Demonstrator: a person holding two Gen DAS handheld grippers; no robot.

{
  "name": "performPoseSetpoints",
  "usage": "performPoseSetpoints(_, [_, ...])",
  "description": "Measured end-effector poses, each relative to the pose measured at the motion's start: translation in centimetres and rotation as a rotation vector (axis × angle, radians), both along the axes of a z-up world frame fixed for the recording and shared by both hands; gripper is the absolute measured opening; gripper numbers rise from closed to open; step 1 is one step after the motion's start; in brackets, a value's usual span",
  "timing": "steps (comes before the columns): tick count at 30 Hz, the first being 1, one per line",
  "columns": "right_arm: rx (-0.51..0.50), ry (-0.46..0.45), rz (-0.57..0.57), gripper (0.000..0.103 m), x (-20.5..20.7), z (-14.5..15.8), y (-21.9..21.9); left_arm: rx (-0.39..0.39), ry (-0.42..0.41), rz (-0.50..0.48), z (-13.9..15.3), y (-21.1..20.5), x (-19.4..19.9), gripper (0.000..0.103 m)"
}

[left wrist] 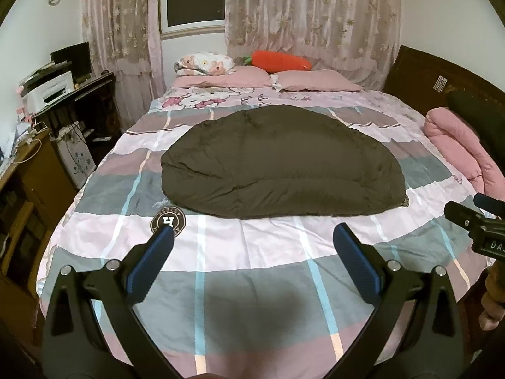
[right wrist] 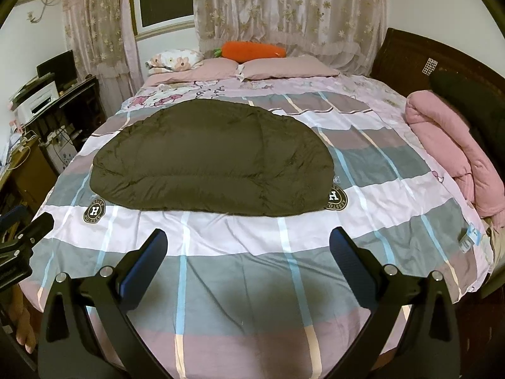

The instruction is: Fold large clothes

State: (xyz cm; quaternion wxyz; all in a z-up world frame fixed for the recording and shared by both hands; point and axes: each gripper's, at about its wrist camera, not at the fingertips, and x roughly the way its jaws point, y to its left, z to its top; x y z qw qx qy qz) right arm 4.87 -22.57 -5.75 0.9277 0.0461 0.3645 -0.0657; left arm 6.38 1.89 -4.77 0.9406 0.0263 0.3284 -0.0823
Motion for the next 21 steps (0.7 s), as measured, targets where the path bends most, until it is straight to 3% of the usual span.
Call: performPoseSetpoints(21, [-0.010, 0.021, 0.029, 0.102, 0.01, -0.47, -0.27, -0.010, -0.014, -0.009, 0.23, 0.19, -0.15, 0.101])
